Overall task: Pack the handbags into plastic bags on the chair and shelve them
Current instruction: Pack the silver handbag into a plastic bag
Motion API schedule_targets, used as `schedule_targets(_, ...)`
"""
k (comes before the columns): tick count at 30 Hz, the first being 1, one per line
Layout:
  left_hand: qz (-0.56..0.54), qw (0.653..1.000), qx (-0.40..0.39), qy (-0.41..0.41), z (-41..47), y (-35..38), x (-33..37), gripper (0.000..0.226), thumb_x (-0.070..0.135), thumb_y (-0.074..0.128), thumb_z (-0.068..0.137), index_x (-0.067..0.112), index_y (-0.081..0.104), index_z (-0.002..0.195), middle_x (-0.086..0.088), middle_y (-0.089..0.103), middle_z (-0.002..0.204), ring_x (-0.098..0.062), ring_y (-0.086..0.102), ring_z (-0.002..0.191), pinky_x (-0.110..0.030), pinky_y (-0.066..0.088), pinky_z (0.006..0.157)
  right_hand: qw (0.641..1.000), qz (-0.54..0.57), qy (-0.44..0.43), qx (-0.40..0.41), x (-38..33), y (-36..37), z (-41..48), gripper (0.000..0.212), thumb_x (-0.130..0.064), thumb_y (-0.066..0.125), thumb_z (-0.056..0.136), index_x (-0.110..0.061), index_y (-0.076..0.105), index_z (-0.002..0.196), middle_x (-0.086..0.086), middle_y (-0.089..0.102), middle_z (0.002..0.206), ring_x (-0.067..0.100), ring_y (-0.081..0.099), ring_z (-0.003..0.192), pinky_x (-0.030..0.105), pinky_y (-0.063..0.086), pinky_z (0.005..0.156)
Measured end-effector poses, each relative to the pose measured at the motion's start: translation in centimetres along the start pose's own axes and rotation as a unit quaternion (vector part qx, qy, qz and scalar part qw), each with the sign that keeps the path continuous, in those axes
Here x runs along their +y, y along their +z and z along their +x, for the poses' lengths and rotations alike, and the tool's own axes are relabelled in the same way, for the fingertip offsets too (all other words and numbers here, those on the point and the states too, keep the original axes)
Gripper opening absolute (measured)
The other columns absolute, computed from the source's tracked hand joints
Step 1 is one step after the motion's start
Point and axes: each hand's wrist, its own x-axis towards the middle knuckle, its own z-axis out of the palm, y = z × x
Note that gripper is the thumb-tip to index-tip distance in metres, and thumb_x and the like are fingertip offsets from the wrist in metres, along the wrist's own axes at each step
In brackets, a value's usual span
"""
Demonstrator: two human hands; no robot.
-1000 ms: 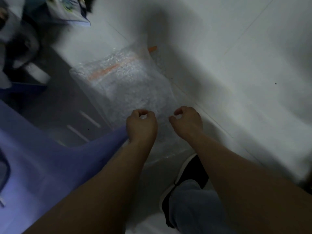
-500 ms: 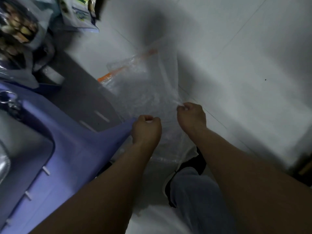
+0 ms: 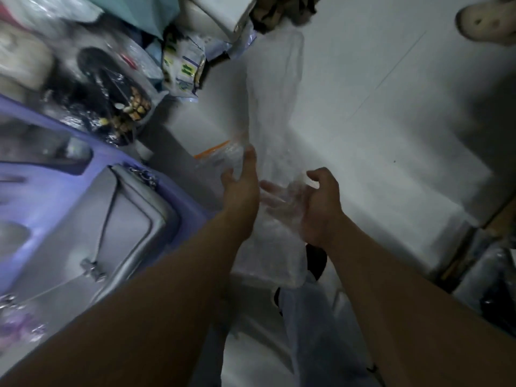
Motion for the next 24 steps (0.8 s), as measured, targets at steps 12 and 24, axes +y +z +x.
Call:
schedule_targets(12,0.267,0.911,0.115,0.292,-4.1,-19.6,5.2,0.062,0.047,0.057,0.083,0.027,0.051,0.141,-0.007,0.065,0.123,-0.033,0.058,0.116,-0.041,0.047,0.099,0.953,-0.235,-0.127,0.146,6.3,18.1,-4.5,0.020,-0.025,0.058,0.092,-0.016,0.069,0.077,0.003,0.067,0.075,0.022,0.066,0.072,0.037,0.057,0.068)
schedule_targets(24,0.557,0.729,0.290,0.272,-8.0,-32.9,-4.1,0.068,0.046,0.078,0.070,0.025,0.059,0.132,-0.012,0.061,0.104,-0.039,0.052,0.098,-0.047,0.036,0.079,0.965,-0.262,0.021,-0.004,10.0,25.1,-4.9,0.057,-0.070,0.027,0.097,-0.024,0.060,0.095,0.003,0.060,0.065,0.014,0.033,0.052,0.025,0.019,0.056)
